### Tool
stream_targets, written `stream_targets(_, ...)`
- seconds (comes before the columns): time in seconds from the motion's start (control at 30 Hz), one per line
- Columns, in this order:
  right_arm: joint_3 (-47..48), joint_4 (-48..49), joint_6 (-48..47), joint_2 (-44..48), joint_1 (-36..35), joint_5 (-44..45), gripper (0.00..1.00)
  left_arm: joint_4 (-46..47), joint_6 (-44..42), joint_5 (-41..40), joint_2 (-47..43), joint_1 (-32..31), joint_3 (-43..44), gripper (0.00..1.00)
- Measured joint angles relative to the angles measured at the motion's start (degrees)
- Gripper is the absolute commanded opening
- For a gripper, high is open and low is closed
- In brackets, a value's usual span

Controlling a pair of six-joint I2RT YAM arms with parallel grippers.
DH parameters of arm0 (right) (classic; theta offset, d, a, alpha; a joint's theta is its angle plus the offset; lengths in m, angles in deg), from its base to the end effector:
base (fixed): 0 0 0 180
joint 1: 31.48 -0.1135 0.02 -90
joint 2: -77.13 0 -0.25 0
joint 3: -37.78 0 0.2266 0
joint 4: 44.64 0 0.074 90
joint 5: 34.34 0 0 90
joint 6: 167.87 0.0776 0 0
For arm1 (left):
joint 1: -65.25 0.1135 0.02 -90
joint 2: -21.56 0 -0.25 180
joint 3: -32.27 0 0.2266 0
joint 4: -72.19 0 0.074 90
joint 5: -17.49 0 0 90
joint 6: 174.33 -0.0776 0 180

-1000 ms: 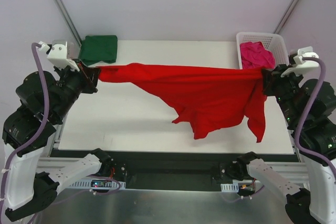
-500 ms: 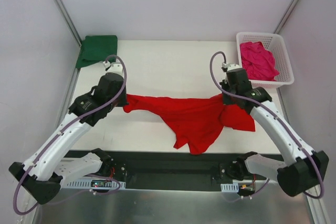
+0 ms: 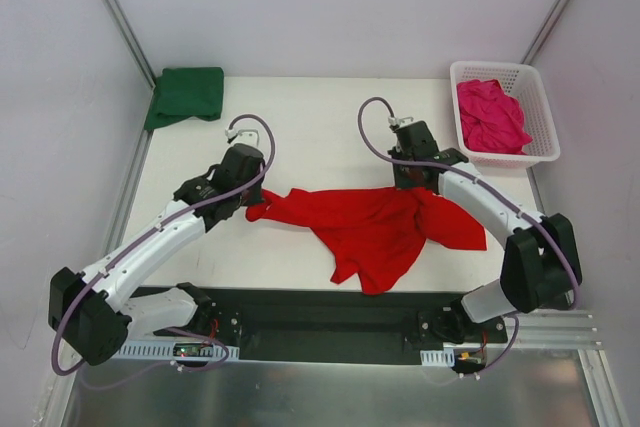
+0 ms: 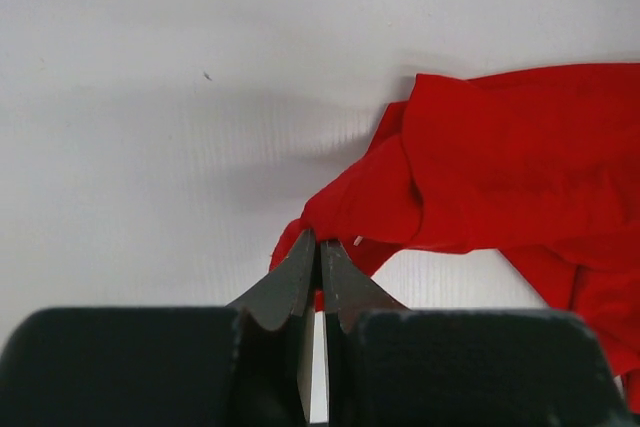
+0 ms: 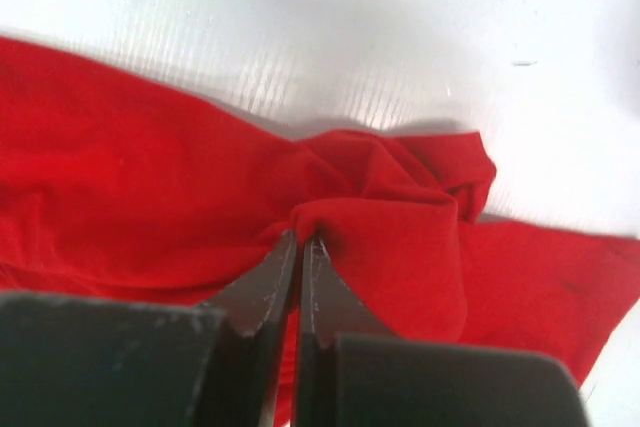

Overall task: Fold and stack the t-shirts
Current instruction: Flatten out the tshirt

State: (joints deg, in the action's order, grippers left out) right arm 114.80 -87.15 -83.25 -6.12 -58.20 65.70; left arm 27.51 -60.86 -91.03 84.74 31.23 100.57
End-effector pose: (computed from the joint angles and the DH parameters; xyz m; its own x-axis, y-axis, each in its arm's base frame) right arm 0.2875 0.1296 0.2241 -0.6366 -0.4238 -0.6443 -0.4015 0.8954 -0.1923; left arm 0.2182 -0.1176 0.2628 -0.6147 -0.0407 -0.7877 0.0902 0.9885 -0.1215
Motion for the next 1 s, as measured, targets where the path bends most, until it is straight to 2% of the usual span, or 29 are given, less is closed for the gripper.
stream_targets(0.33,1.8,8.6,-0.4,-5.9,-0.7,3.1,0.01,7.6,-2.1,-2.4,9.6,3.1,1.5,0.00)
stream_targets(0.6,1.7,14.9,-1.8,-6.6,-0.9,10.1,0.02,14.3,-2.9,-5.1,18.0,7.8,4.6,0.00)
stream_targets(1.0,3.2,19.0,-2.6,-12.0,-0.9,18.5,0.01,20.8,-5.1,-6.5,30.7,12.5,11.5,0.00)
